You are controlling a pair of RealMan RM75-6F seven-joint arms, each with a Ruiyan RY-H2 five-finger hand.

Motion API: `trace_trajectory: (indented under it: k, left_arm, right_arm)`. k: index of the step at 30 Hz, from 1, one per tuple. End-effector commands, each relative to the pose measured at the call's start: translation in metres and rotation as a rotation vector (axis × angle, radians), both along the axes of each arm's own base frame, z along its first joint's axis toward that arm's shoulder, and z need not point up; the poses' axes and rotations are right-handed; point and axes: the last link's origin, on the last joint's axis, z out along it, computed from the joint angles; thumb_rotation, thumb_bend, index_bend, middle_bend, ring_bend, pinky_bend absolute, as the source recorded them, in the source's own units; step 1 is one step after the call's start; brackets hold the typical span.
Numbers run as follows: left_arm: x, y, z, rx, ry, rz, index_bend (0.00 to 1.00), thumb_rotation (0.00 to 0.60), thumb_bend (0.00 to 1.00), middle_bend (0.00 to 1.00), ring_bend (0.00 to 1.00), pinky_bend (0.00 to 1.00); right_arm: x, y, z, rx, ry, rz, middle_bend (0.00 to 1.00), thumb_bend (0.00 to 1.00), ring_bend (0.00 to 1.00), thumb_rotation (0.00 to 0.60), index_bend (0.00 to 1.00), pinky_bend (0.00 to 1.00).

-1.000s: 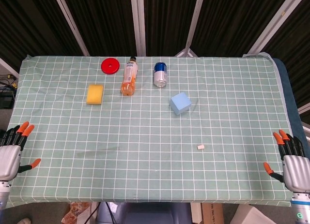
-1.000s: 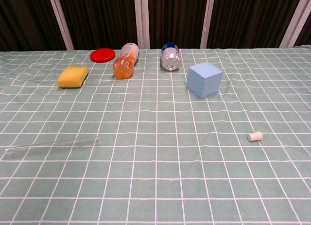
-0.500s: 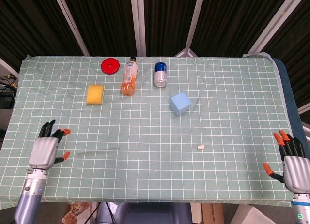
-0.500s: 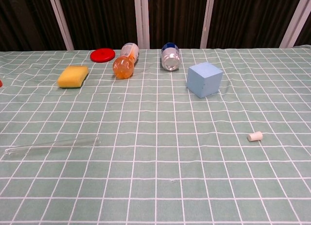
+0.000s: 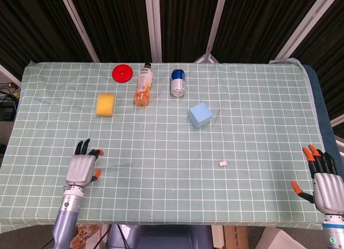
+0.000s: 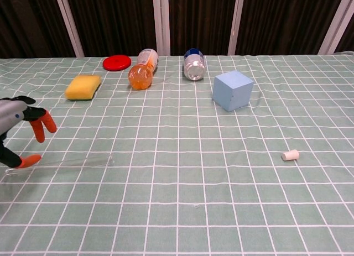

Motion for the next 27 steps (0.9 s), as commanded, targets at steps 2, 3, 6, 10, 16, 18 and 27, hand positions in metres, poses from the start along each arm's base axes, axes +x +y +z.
trace_trajectory:
  k: [2,3,6,10,16,18,27]
  left_arm:
    - [0.002,-0.001,-0.014,-0.021,0.021,0.014,0.35,0.6,0.43,0.4,0.04,0.0]
    - [0.003,-0.002,-0.017,-0.026,0.024,0.016,0.35,0.6,0.43,0.4,0.04,0.0]
    - [0.005,-0.002,-0.024,-0.037,0.032,0.023,0.36,0.6,0.43,0.41,0.04,0.0]
    - [0.007,-0.001,-0.03,-0.043,0.033,0.034,0.38,0.6,0.43,0.42,0.04,0.0]
    - [0.007,0.001,-0.041,-0.05,0.046,0.05,0.39,0.6,0.43,0.42,0.04,0.0]
    - [0.008,0.001,-0.042,-0.051,0.043,0.054,0.39,0.6,0.43,0.42,0.04,0.0]
    - [0.01,0.0,-0.045,-0.059,0.032,0.058,0.42,0.6,0.43,0.43,0.04,0.0]
  right_arm:
    - [0.0,0.0,0.0,0.002,-0.002,0.0,0.0,0.31,0.0,0.6,0.0,0.0]
    - [0.0,0.0,0.0,0.002,-0.003,0.0,0.0,0.31,0.0,0.6,0.0,0.0]
    - [0.0,0.0,0.0,0.004,-0.005,0.0,0.0,0.31,0.0,0.6,0.0,0.0]
    - [0.0,0.0,0.0,0.004,-0.007,0.0,0.0,0.31,0.0,0.6,0.0,0.0]
    - [0.0,0.0,0.0,0.007,-0.012,-0.004,0.0,0.31,0.0,0.6,0.0,0.0]
    - [0.0,0.0,0.0,0.008,-0.013,-0.005,0.0,0.31,0.0,0.6,0.0,0.0]
    - [0.0,0.0,0.0,0.008,-0.016,-0.005,0.0,0.31,0.0,0.6,0.0,0.0]
